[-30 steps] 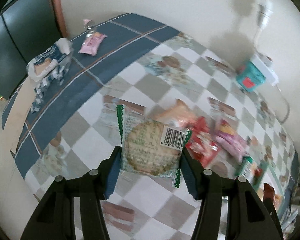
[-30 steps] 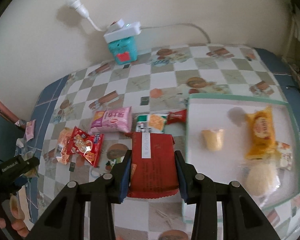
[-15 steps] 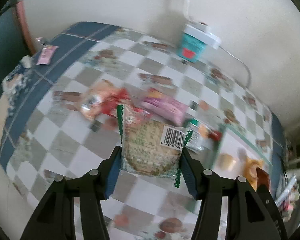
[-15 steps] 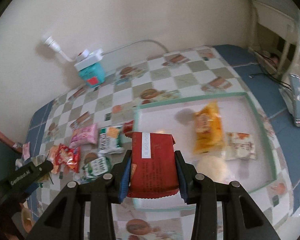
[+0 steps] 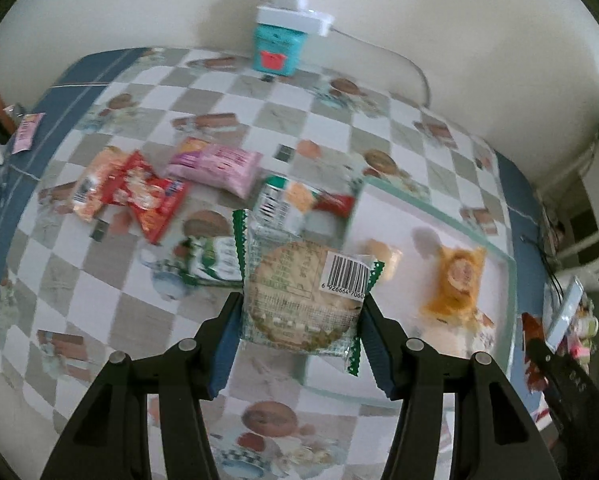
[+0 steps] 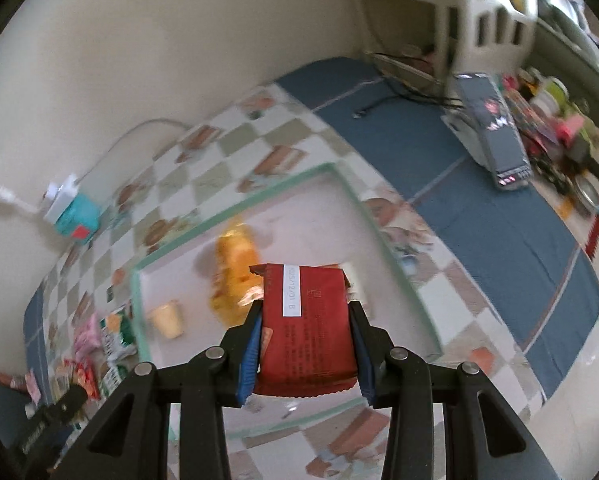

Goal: Organize snacks
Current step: 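Carry the cracker packet and red package over the white tray and open both tools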

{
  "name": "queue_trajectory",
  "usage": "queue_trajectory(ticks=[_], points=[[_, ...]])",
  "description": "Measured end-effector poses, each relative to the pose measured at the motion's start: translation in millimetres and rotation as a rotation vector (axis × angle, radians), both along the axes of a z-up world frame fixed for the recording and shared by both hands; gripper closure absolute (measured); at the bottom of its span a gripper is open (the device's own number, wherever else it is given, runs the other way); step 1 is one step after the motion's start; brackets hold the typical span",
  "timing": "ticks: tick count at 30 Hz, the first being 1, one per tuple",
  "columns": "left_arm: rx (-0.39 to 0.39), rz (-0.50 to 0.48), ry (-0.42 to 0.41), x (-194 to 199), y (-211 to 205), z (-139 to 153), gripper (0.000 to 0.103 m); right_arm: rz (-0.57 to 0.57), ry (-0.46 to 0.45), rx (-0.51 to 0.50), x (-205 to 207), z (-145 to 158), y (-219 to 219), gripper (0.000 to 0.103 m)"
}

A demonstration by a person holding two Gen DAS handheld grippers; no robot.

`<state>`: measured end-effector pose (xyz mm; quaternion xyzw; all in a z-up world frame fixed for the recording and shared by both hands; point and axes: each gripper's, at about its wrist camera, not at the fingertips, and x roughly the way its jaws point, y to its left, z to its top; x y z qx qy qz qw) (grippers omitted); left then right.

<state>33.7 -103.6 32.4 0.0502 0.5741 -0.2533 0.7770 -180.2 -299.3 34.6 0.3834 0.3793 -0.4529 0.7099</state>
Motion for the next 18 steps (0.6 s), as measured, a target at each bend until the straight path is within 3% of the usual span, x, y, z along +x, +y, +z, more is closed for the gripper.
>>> queue_trajectory(ticks=[9,18], points=[[0.06,-0.14,-0.04,-36.3,-40.4,-4.0,0.045,-0.041,0.021,0.06,-10.6,-15.9,-11.5,0.061],[0.157,-0.218,0.037,-50.2,-63.2,-54.6,0.045,-0.024,0.108,0.208,-1.6,-72.3,-13.6,0.06]])
